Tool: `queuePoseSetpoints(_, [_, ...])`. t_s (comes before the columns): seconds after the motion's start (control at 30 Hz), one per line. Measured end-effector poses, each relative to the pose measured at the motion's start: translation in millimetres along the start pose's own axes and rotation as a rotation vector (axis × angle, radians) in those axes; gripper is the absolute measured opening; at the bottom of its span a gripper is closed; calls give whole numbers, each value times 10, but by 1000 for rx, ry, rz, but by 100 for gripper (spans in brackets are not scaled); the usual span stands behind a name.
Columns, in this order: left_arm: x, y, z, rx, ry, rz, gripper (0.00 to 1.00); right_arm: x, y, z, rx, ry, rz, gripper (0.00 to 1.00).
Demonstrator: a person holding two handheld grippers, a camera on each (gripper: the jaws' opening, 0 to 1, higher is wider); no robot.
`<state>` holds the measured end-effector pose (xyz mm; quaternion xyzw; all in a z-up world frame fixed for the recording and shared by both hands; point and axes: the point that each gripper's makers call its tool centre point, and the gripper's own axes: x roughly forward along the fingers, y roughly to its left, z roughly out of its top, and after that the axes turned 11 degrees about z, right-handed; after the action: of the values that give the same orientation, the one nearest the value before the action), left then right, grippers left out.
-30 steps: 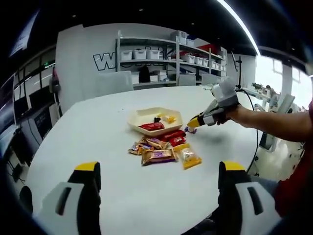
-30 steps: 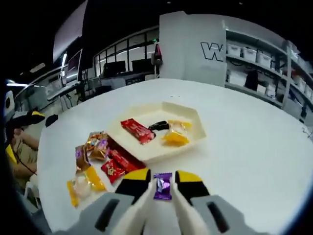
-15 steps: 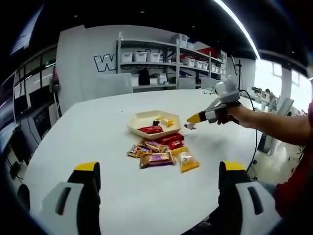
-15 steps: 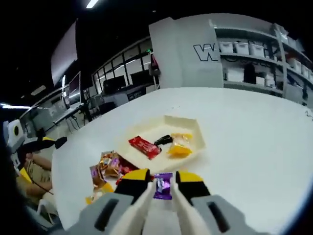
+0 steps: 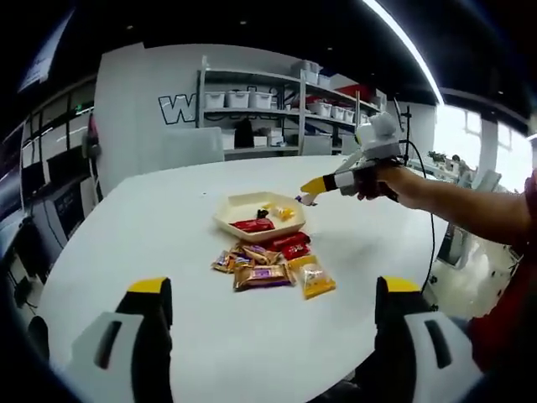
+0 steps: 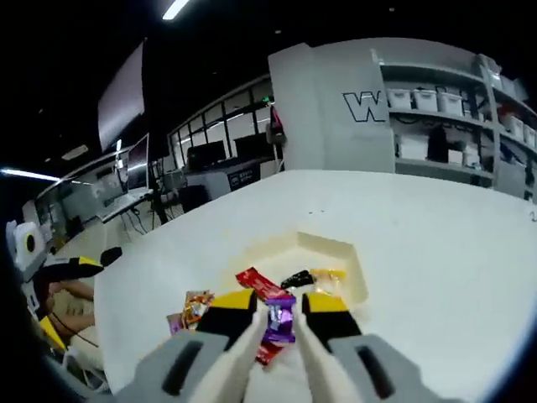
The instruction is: Place the target food into the container with the food tongs after gripping and lifting it, then release it inside without dropping or visibly crushing the food.
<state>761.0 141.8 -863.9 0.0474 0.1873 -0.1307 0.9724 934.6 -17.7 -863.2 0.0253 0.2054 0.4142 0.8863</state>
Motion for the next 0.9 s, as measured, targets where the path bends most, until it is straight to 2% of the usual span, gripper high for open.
queuePoseSetpoints(0.23, [-17,53,5,3,1,11,99,108,46,111,-18,-12,14,16])
queuePoseSetpoints(0.3, [-23,62,6,6,2,13,99,138,68,178,-86,-34,20,21])
queuePoseSetpoints(0.37, [-27,71,-4,13,6,15,99,144,100,166,-59,-31,31,23])
queuePoseSetpoints(0.43, [-32,85,-14,15,8,17,99,134,94,181,-72,-45,21,23])
queuePoseSetpoints(0.73, [-3,69,-29,13,11,10,99,100,61,41,-59,-14,22,23])
queuePoseSetpoints(0.9, [13,54,-22,19,9,10,99,83,179,-50,-52,-8,54,23])
